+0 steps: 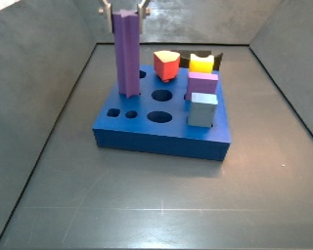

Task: Pick up the star object. Move up. Move to above the board. Insert the star object.
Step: Insert the star object.

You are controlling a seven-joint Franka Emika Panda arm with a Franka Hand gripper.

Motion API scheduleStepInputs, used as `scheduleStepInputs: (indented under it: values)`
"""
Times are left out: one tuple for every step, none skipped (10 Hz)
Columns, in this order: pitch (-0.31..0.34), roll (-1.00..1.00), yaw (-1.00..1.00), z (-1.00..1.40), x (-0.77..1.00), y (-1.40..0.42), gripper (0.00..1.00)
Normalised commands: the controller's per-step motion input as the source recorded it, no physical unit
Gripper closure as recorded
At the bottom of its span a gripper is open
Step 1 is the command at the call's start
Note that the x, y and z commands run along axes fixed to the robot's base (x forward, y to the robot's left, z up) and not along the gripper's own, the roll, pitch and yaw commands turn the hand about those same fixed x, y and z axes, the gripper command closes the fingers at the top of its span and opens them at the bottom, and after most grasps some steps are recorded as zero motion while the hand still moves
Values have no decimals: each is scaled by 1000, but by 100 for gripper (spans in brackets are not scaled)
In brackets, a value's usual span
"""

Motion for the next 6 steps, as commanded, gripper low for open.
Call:
scheduleStepInputs:
  values:
    - [0, 63, 357, -449, 29, 0, 100]
    - [-13, 4, 163, -494, 31, 0, 100]
    - [-11, 0, 40, -566, 97, 0, 100]
    - [-20, 0, 0, -577, 94, 0, 100]
    - [-44, 0, 0, -529, 106, 0, 100]
    - [-94, -59, -74, -211, 0, 0, 100]
